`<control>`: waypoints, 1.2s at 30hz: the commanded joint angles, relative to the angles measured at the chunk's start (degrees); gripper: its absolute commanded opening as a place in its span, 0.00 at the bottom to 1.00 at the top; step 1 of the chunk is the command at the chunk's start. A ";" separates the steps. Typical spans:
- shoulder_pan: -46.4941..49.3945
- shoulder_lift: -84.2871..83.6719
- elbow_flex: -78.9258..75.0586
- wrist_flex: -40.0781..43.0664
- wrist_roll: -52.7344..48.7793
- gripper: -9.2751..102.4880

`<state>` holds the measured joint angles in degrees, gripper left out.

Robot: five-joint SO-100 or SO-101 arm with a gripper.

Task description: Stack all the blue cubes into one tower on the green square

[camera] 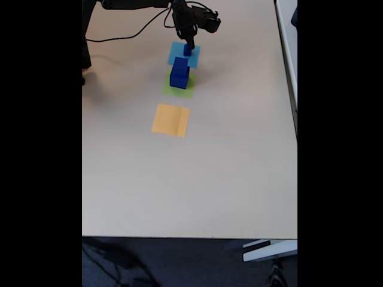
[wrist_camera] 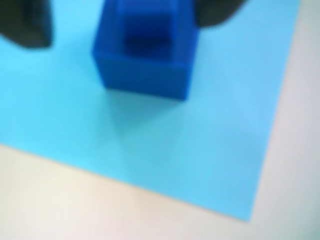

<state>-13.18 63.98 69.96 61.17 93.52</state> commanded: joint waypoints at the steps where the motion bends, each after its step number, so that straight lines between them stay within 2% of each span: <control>1: 0.26 0.97 -3.96 -0.09 0.62 0.23; 13: -0.35 -0.18 -3.96 -0.26 1.23 0.22; 36: 0.18 -0.79 -2.90 0.18 0.44 0.12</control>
<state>-13.18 62.23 69.52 61.17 94.39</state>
